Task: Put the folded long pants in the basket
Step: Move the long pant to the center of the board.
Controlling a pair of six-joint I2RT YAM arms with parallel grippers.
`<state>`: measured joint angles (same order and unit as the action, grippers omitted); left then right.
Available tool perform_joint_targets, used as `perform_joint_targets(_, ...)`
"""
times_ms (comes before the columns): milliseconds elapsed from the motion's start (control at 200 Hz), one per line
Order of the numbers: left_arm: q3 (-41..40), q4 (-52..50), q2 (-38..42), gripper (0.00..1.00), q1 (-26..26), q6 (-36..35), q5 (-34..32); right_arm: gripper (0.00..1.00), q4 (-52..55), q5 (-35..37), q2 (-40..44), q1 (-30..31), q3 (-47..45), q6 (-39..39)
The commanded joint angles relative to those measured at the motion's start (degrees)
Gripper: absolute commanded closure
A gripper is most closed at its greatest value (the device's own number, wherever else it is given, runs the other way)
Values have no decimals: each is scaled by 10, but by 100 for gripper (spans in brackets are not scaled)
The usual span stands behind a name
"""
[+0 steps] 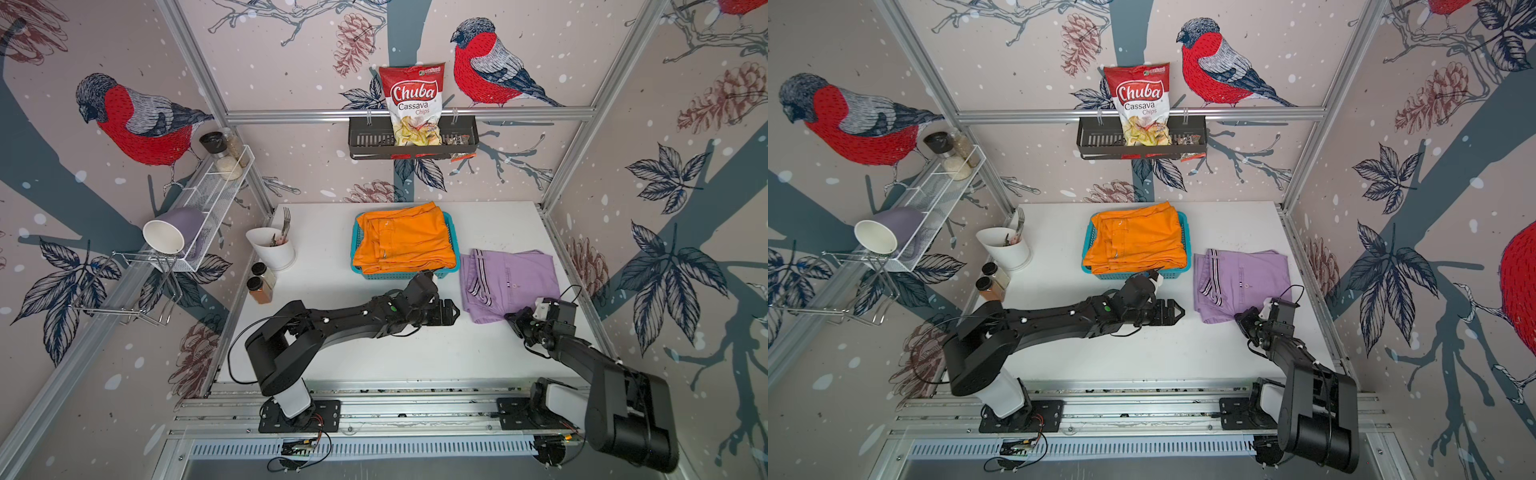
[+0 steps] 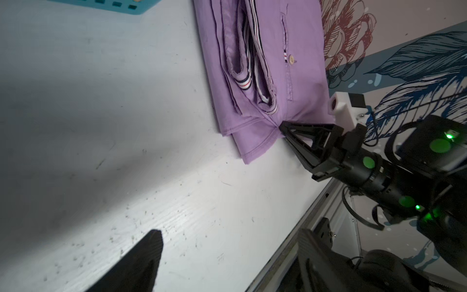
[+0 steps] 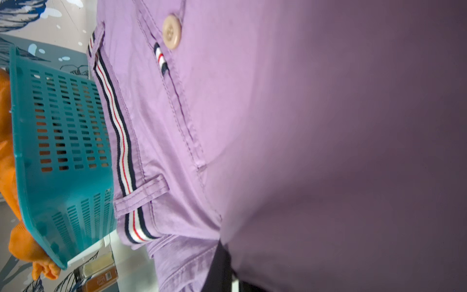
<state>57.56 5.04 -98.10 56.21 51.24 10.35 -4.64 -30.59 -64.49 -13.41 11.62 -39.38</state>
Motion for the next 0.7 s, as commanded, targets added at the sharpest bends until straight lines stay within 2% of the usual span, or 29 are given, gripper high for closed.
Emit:
perform_joint_targets(0, 36, 43, -39, 11, 6, 12, -18, 100, 102, -18, 47, 1, -21, 17)
perform_joint_targets(225, 94, 21, -117, 10, 7, 26, -48, 100, 165, 7, 203, 0, -35, 0)
perform_joint_targets(280, 111, 14, -138, 10, 7, 28, -46, 97, 182, 12, 233, 0, -37, -2)
perform_joint_targets(340, 120, 16, -155, 10, 7, 36, -43, 88, 188, 9, 262, -1, -44, -11)
perform_joint_targets(410, 122, 22, -166, 10, 7, 48, -46, 68, 193, -2, 290, 0, -53, -24)
perform_joint_targets(450, 126, 21, -173, 10, 7, 50, -52, 60, 191, -19, 301, 0, -58, -29)
perform_joint_targets(595, 144, 7, -194, 9, 7, 51, -68, 42, 188, -131, 325, 0, -46, -6)
perform_joint_targets(695, 143, 13, -201, 9, 7, 57, -82, 33, 187, -174, 352, 0, -43, -13)
